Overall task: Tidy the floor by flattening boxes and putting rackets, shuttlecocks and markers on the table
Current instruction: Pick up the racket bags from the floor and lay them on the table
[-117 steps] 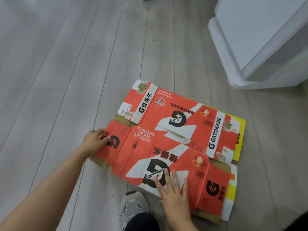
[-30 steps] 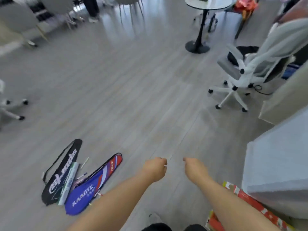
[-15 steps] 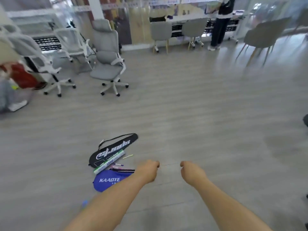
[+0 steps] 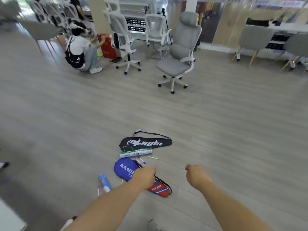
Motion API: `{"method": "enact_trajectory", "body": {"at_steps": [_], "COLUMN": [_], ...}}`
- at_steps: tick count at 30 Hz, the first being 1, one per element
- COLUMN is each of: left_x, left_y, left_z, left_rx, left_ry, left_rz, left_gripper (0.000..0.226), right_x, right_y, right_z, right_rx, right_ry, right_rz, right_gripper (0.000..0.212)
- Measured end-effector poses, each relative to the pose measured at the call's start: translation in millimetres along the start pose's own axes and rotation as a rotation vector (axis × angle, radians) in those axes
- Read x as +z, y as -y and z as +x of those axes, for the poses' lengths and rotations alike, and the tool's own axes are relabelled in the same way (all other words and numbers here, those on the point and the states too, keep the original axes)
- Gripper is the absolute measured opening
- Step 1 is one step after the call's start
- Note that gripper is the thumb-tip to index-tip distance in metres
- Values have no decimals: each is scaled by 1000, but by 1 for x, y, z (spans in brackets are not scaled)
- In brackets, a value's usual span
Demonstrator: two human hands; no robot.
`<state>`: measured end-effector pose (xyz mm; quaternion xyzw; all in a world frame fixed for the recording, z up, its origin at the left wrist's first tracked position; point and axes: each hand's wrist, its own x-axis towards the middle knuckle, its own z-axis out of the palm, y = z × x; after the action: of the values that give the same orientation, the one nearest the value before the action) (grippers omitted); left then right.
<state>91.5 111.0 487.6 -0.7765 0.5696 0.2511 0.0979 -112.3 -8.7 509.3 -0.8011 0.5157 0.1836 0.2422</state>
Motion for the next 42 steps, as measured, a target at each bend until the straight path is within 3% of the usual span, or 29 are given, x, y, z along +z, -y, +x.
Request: {"method": "enact_trajectory", "body": {"at_steps": [13,19,27,42], "left_x": [-69,-107,-178,-225], "left_y": [41,11,-47,66], "left_z": [133,212,293,418], "left_rx": [-255,-406,-577,-796], "left_ry": [-39,-60,-93,-154], "left_rz": [-192,-251,-345,-559], "left_gripper": [26,33,22,26], "right_x": [-111,-176,-280,-332], "right_y": [30,18,9,164], "right_z": [179,286,401,562], "right_rx": [-226,-361,-502,-792], "right_ry": [50,94,146,220], "right_rz": [-207,-244,-414,-657], "right_gripper": [37,35,34,41]}}
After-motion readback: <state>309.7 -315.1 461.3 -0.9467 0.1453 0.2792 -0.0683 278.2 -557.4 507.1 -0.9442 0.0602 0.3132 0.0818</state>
